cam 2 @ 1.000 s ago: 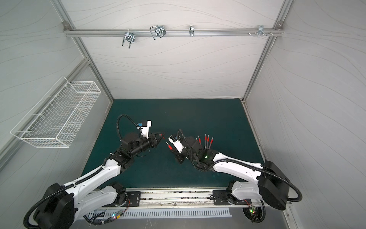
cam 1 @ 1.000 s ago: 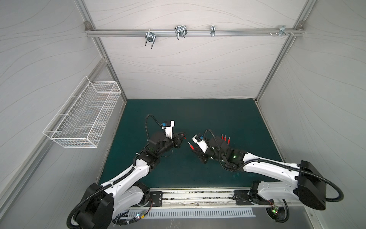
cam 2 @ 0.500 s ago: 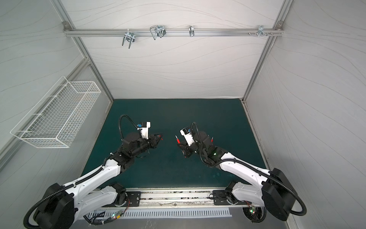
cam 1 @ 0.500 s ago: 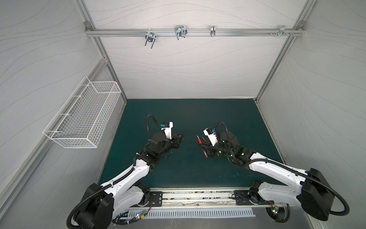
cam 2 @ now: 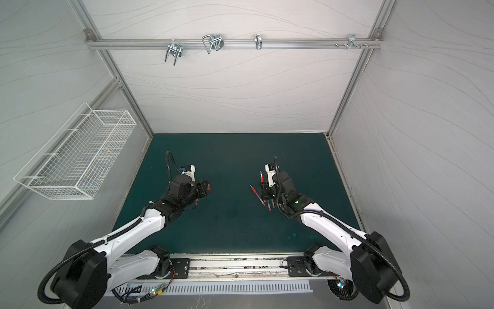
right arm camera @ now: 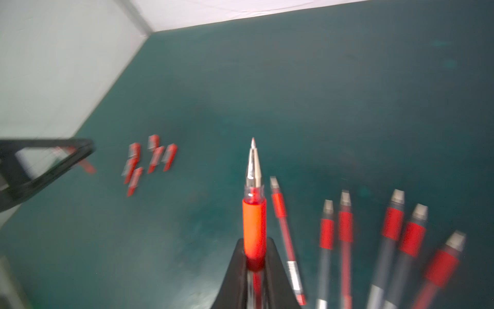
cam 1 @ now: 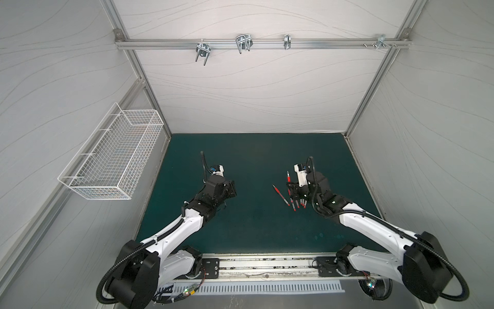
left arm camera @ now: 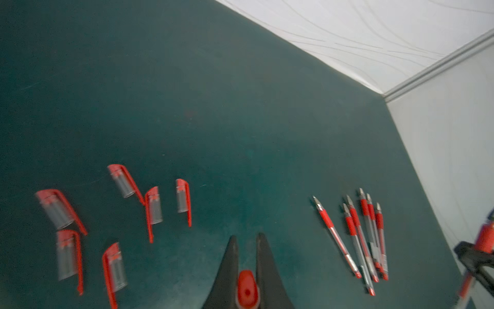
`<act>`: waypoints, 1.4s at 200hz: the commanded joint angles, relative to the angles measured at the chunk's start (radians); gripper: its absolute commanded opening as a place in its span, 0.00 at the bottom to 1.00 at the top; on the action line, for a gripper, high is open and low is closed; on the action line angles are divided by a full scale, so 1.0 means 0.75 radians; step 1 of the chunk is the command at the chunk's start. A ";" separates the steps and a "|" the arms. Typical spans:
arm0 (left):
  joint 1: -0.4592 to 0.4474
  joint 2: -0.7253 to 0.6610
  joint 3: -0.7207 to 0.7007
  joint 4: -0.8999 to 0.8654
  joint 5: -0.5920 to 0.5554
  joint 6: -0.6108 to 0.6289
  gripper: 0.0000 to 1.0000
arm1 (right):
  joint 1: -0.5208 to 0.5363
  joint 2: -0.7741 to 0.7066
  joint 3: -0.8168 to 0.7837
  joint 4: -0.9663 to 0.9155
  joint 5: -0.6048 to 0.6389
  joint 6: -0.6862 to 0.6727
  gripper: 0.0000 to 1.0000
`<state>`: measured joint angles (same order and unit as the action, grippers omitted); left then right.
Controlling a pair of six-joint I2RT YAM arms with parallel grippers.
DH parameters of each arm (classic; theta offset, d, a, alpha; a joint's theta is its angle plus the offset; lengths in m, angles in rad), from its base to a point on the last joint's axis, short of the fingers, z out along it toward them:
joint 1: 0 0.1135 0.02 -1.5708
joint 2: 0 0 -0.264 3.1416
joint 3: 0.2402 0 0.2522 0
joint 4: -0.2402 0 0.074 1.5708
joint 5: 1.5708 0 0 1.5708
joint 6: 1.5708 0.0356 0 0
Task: Remove pen caps from pens
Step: Place the pen cap at the middle-left of the table.
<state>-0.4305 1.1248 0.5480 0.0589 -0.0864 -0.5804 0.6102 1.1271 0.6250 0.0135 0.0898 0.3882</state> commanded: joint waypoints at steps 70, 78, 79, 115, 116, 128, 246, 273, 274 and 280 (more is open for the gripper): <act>0.128 0.258 0.151 -0.112 -0.038 -0.046 0.00 | -0.396 -0.005 -0.072 -0.166 0.050 0.266 0.00; 0.132 0.285 0.163 -0.113 -0.041 -0.032 0.00 | -0.423 -0.011 -0.082 -0.164 0.045 0.279 0.00; 0.132 0.288 0.165 -0.114 -0.043 -0.031 0.00 | -0.425 -0.010 -0.084 -0.165 0.044 0.280 0.00; 0.136 0.407 0.225 -0.099 -0.127 0.043 0.00 | -0.489 0.035 -0.092 -0.178 0.055 0.319 0.00; 0.136 0.410 0.226 -0.098 -0.128 0.043 0.00 | -0.490 0.037 -0.090 -0.178 0.055 0.320 0.00; 0.136 0.455 0.249 -0.093 -0.158 0.051 0.00 | -0.500 0.063 -0.089 -0.183 0.060 0.324 0.00; 0.149 0.713 0.411 -0.163 -0.162 0.076 0.03 | -0.570 0.325 -0.058 -0.151 -0.008 0.307 0.04; 0.151 0.750 0.443 -0.203 -0.150 0.077 0.05 | -0.570 0.349 -0.056 -0.147 -0.006 0.299 0.08; 0.151 0.751 0.444 -0.204 -0.149 0.076 0.05 | -0.570 0.349 -0.056 -0.147 -0.006 0.299 0.09; 0.151 0.757 0.447 -0.206 -0.148 0.074 0.06 | -0.572 0.354 -0.054 -0.147 -0.006 0.298 0.09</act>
<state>-0.3229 1.6627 0.8383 -0.0681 -0.1902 -0.5262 0.1890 1.3766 0.5644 -0.0975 0.0853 0.6125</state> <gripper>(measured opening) 0.109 0.118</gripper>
